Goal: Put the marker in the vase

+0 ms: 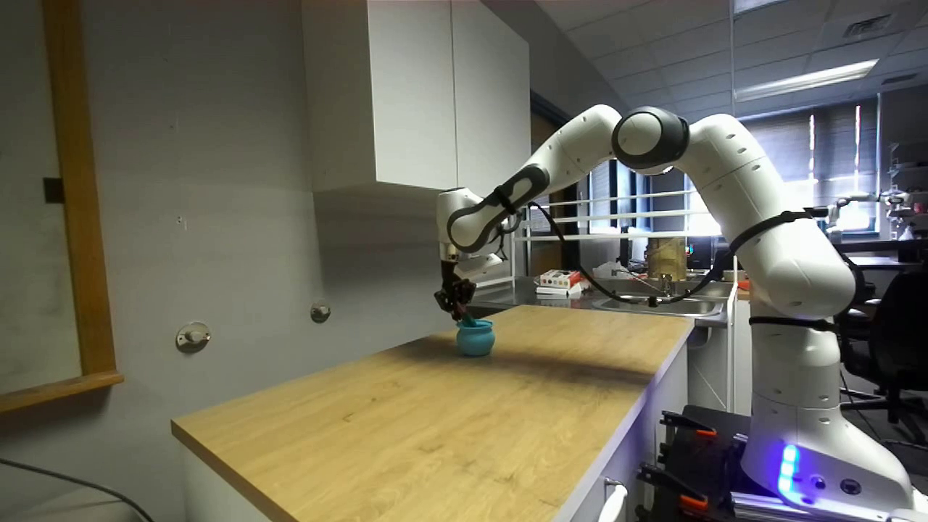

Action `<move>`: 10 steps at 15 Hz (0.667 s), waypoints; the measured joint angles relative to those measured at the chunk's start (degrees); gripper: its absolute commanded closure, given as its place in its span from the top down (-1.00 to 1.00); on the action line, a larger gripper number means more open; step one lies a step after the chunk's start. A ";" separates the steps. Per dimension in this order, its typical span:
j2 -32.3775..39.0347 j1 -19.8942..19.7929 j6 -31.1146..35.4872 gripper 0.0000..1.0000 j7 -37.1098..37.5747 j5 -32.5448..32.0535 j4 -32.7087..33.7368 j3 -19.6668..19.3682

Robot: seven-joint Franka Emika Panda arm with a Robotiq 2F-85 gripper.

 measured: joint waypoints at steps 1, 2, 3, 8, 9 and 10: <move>0.00 0.02 0.14 -0.76 0.00 0.00 -0.28 0.00; 0.00 0.03 0.30 -0.76 0.00 0.01 -0.59 0.00; 0.00 0.04 0.50 -0.77 0.02 0.01 -0.91 0.00; -0.20 0.03 1.77 -0.24 0.06 0.01 -2.59 0.00; -0.32 0.04 1.89 -0.18 0.07 0.01 -2.96 0.00; -0.51 0.06 2.03 -0.02 0.08 0.01 -3.39 0.00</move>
